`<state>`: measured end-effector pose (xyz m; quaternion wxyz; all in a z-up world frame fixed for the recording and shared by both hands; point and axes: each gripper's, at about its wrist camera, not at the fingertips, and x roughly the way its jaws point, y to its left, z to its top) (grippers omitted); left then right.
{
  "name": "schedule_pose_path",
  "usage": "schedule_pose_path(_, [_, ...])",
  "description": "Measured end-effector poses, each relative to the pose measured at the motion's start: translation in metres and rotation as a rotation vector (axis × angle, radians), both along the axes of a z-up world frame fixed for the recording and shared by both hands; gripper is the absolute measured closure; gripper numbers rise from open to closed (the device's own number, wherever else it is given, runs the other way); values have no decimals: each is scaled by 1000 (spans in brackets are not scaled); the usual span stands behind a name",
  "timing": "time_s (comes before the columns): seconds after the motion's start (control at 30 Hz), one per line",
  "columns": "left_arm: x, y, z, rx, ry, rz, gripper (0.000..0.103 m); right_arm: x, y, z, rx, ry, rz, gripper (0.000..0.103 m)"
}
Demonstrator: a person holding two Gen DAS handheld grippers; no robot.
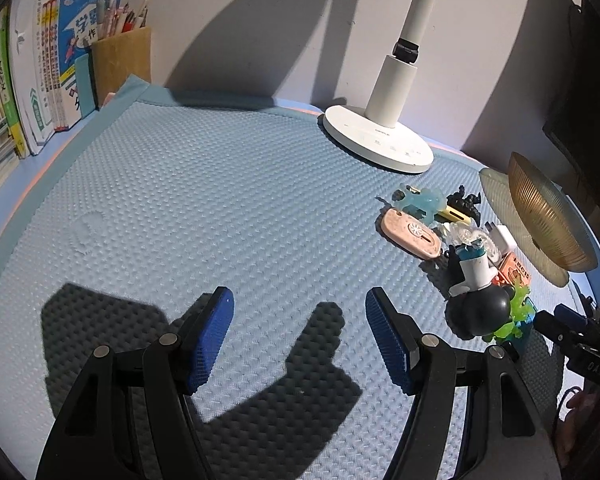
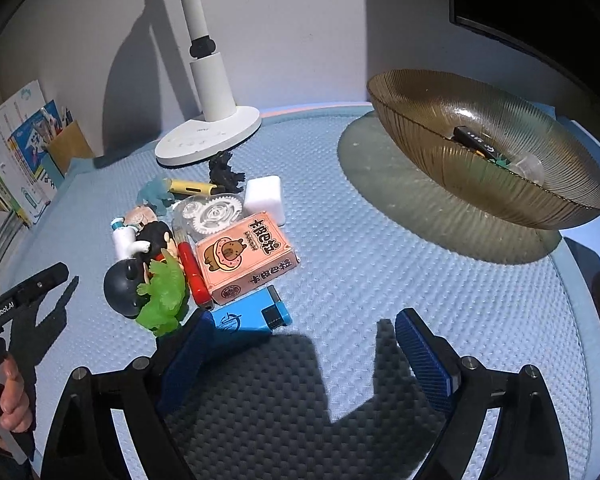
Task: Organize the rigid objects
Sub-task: 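Return both tools to the pile, approaching pink keychain and blue lighter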
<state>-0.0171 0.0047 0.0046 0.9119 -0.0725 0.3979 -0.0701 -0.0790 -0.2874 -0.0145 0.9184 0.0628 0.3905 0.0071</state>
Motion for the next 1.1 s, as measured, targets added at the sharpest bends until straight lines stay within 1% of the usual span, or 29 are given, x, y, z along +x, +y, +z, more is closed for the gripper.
schedule_pose_path(0.07, [1,-1,-1,4,7,-2,36,0,0,-1,-3,3,1,12])
schedule_pose_path(0.1, [3,-2,-2,10,26,4,36,0,0,-1,-5,10,-2,12])
schedule_pose_path(0.2, [10,-9,-2,43,57,8,36,0,0,-4,6,44,-22,12])
schedule_pose_path(0.27, [19,-17,3,7,89,-17,36,-6,6,-6,81,67,12,12])
schedule_pose_path(0.3, [24,-22,4,-6,105,-24,36,-9,13,-7,88,70,24,12])
schedule_pose_path(0.33, [31,-28,4,-8,126,-33,36,-12,20,-6,73,70,31,12])
schedule_pose_path(0.37, [41,-39,4,17,147,-45,36,-14,30,-6,44,73,39,11])
schedule_pose_path(0.4, [46,-47,2,37,152,-56,36,-15,41,-7,-2,87,45,11])
schedule_pose_path(0.43, [52,-60,0,70,149,-80,36,-14,51,-9,-49,100,47,11])
schedule_pose_path(0.5, [56,-76,-2,103,134,-115,36,-14,66,-9,-98,96,68,12])
schedule_pose_path(0.6, [59,-96,-5,156,106,-133,36,-8,76,-11,-141,108,46,11])
schedule_pose_path(0.67, [66,-105,-6,172,90,-133,36,-3,76,-11,-138,108,21,11])
schedule_pose_path(0.73, [71,-107,-5,162,86,-136,36,6,75,-10,-134,116,-6,11])
schedule_pose_path(0.83, [77,-107,-4,155,88,-141,36,16,72,-11,-140,123,-25,9])
schedule_pose_path(0.9, [76,-105,-4,160,85,-151,36,18,67,-11,-118,127,-25,9])
schedule_pose_path(0.93, [74,-102,-4,168,84,-150,36,18,64,-11,-112,126,-29,9])
schedule_pose_path(1.0, [70,-93,-3,160,86,-150,36,11,55,-10,-123,116,-54,9])
schedule_pose_path(1.1, [59,-67,-2,178,89,-136,36,0,34,-9,-114,108,-88,12])
